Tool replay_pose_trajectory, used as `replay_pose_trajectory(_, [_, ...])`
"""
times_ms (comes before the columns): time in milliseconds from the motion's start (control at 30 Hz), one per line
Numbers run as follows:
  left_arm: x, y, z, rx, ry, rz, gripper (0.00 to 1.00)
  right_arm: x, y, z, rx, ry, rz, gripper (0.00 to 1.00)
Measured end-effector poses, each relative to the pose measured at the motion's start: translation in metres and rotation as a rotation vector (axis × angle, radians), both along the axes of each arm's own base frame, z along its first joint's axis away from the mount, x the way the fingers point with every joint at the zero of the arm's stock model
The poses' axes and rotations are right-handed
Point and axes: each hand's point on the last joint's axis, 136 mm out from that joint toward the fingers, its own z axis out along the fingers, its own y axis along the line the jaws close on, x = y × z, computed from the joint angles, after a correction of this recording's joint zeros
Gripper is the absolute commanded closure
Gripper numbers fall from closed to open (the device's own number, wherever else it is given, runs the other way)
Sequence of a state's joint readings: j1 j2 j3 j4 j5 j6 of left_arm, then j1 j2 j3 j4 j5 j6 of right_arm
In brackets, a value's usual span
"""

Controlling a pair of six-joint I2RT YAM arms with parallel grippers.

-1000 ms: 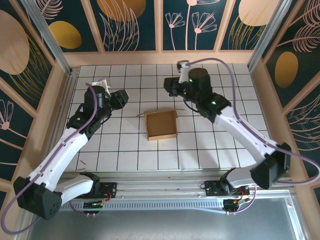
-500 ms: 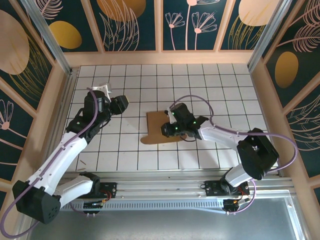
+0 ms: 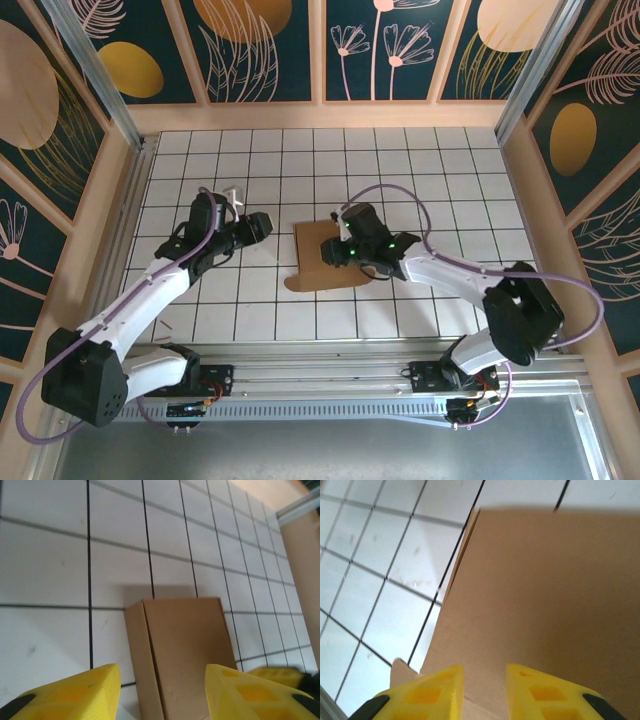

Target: Fold the paper box

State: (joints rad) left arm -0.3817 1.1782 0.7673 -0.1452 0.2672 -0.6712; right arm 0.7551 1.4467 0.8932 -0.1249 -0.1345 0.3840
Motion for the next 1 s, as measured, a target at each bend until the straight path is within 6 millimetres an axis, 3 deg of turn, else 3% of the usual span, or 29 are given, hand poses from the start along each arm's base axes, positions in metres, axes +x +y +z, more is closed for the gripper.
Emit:
replay_pose_trajectory(67, [-0.006,-0.007,-0.022,-0.015,0.061,-0.023,0.52,0.014,-0.010,0.011,0.021,-0.031,-0.053,0.73])
replay_pose_trajectory(133, [-0.010,-0.014,-0.037,-0.013,0.106,-0.044,0.52,0.019,-0.013,0.007,0.023,-0.031,-0.072,0.74])
replay_pose_trajectory(333, [-0.018,-0.041,-0.065,0.013,0.171,-0.120,0.52,0.005,-0.020,-0.059,-0.083,0.078,-0.064,0.74])
replay_pose_trajectory(367, [-0.018,-0.044,-0.068,0.017,0.178,-0.125,0.52,0.006,-0.020,-0.061,-0.086,0.078,-0.065,0.74])
replay_pose_trajectory(567, [-0.012,-0.047,-0.076,0.036,0.192,-0.119,0.52,0.007,-0.021,-0.049,-0.074,0.057,-0.067,0.69])
replay_pose_trajectory(733, [-0.006,-0.048,-0.069,0.033,0.172,-0.115,0.50,0.026,-0.040,0.006,0.036,-0.058,-0.148,0.65])
replay_pose_trajectory(800, [-0.003,-0.049,-0.071,0.038,0.172,-0.112,0.50,0.035,-0.052,0.011,0.052,-0.077,-0.183,0.63])
replay_pose_trajectory(867, [-0.001,-0.049,-0.078,0.048,0.185,-0.107,0.50,0.040,-0.059,0.001,0.038,-0.056,-0.199,0.57])
replay_pose_trajectory(1000, [-0.002,-0.049,-0.097,0.068,0.232,-0.104,0.41,0.034,-0.059,-0.039,0.006,0.065,-0.168,0.27])
